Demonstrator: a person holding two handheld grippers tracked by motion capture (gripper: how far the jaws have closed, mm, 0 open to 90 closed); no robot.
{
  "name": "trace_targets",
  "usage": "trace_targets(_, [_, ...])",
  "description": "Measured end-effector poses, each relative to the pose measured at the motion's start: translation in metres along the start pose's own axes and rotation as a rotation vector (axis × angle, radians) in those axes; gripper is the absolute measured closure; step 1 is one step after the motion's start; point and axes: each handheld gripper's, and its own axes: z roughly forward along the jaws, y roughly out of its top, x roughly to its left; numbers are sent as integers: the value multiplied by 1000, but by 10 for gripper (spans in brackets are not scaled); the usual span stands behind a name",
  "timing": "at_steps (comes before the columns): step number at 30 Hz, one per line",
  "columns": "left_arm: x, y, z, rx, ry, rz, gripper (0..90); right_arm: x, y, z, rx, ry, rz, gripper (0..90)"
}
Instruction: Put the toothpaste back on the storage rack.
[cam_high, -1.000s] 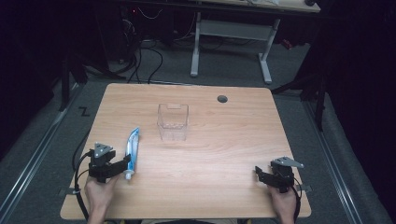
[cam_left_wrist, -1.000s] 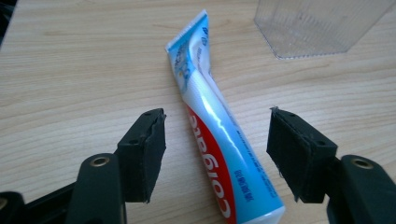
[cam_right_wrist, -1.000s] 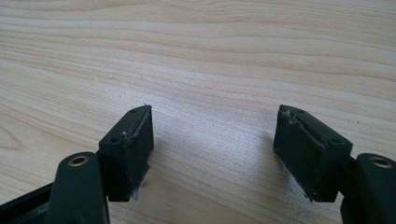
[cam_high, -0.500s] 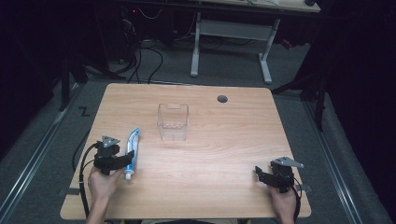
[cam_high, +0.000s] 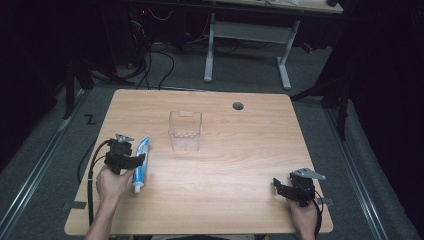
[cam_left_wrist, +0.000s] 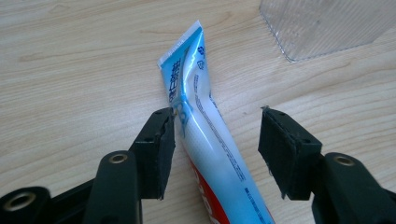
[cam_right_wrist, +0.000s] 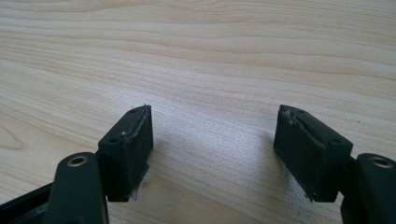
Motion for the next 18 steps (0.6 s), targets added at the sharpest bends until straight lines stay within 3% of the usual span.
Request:
trace_targets(3, [3,5,2,6,-11,-15,466,0,0,0,0,1,1,284])
trace_targets(18, [4,27,24,85,19,-13,474,0,0,0,-1,4,4,283])
